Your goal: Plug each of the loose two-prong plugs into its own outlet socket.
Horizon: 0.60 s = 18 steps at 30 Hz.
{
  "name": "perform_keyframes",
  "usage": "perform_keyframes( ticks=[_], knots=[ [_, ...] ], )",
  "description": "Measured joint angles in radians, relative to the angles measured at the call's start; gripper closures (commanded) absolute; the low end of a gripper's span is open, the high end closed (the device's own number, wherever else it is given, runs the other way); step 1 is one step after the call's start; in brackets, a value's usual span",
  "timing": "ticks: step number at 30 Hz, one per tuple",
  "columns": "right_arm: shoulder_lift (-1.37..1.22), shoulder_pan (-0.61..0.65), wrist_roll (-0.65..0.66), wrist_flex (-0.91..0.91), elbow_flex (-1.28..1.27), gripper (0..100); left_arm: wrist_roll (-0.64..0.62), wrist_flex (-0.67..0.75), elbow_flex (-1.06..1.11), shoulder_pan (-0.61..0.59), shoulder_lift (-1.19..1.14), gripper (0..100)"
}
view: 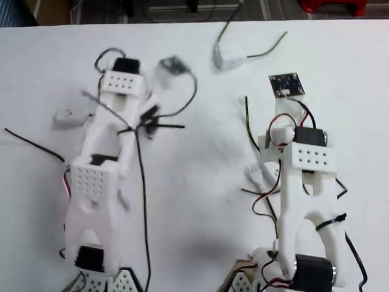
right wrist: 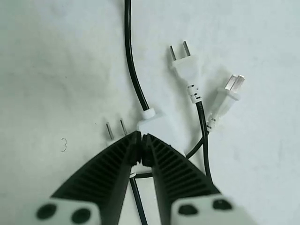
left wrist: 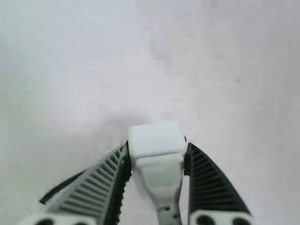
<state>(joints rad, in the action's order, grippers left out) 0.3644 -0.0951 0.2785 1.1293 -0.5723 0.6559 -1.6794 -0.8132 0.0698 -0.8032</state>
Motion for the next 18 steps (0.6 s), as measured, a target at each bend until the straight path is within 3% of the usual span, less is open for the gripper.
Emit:
perform_keyframes(
  ticks=[8, 12, 18],
  knots=[
    [0.000, 0.000, 0.000, 0.000, 0.000, 98.1, -0.014, 0.137, -0.305, 0.098, 0.000, 92],
    [0.000, 0.002, 0.000, 0.000, -0.002, 98.1, -0.009, 0.338, -0.302, 0.098, 0.000, 92],
    [0.000, 0.002, 0.000, 0.000, -0.002, 98.1, 0.107, 0.631, -0.155, 0.098, -0.002, 92]
  ],
)
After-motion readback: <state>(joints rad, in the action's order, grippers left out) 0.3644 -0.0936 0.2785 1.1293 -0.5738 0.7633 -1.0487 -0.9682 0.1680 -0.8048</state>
